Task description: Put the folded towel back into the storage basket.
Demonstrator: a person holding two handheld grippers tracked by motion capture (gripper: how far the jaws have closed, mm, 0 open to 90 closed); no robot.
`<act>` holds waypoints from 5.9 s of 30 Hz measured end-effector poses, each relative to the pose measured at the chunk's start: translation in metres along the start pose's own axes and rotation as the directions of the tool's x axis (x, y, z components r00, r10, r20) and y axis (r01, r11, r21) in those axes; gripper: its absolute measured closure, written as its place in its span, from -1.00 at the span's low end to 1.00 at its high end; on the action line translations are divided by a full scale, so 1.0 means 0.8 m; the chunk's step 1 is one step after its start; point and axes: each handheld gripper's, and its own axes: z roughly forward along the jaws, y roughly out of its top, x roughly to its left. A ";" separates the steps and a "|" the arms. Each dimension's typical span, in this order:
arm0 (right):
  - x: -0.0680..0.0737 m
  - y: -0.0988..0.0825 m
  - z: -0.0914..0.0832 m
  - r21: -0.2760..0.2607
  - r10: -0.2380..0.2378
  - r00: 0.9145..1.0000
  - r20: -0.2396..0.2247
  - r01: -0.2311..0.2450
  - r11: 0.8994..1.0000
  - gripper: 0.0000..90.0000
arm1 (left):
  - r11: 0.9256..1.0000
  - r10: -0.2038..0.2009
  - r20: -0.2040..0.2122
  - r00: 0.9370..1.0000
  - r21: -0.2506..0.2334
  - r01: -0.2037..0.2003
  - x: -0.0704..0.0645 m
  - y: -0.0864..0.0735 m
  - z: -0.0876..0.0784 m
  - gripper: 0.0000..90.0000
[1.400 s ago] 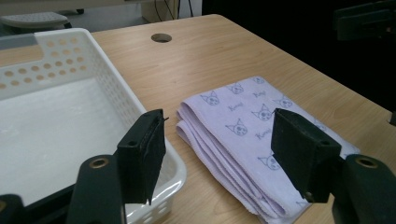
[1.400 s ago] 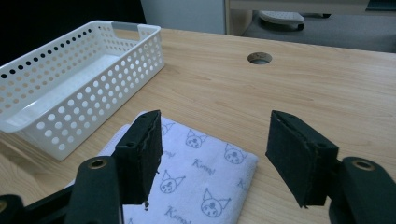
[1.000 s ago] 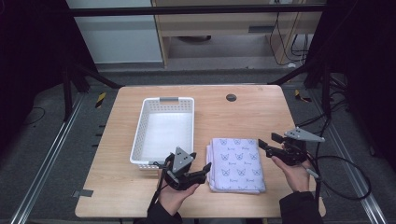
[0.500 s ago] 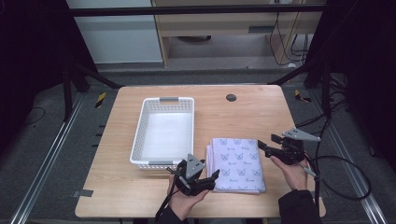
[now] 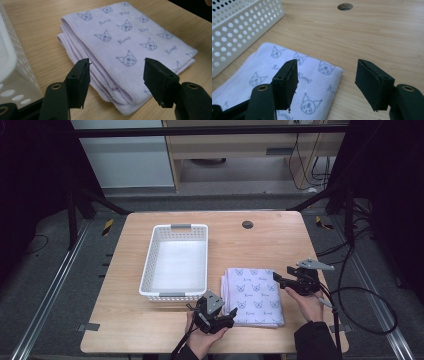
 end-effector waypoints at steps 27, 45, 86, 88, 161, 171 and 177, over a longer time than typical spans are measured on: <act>-0.002 -0.022 0.045 0.099 0.010 1.000 0.006 -0.010 0.995 -0.12 | 0.993 -0.057 -0.039 0.998 0.098 0.061 0.010 -0.021 0.043 -0.26; -0.003 -0.033 0.060 0.153 0.047 0.999 -0.017 -0.044 0.987 0.01 | 0.991 -0.063 -0.017 0.998 0.116 0.064 0.009 -0.021 0.051 -0.19; 0.025 -0.001 0.006 0.062 -0.016 0.998 -0.069 0.021 0.998 0.68 | 0.997 -0.054 0.064 0.997 0.054 0.050 0.005 -0.001 0.018 0.68; 0.027 0.001 0.001 0.051 -0.025 0.997 -0.070 0.029 0.998 0.69 | 0.998 -0.051 0.072 0.996 0.042 0.048 0.004 0.003 0.011 0.68; 0.181 0.171 0.003 -0.191 -0.211 0.973 -0.090 0.191 0.963 0.69 | 0.979 -0.044 -0.023 0.999 -0.198 0.038 0.124 0.084 -0.163 0.68; 0.215 0.184 0.034 -0.191 -0.231 0.966 -0.119 0.207 0.960 0.69 | 0.975 -0.077 -0.062 0.995 -0.213 0.062 0.154 0.072 -0.184 0.69; 0.229 0.192 0.050 -0.195 -0.238 0.962 -0.132 0.211 0.958 0.69 | 0.973 -0.094 -0.081 0.992 -0.218 0.075 0.170 0.067 -0.190 0.69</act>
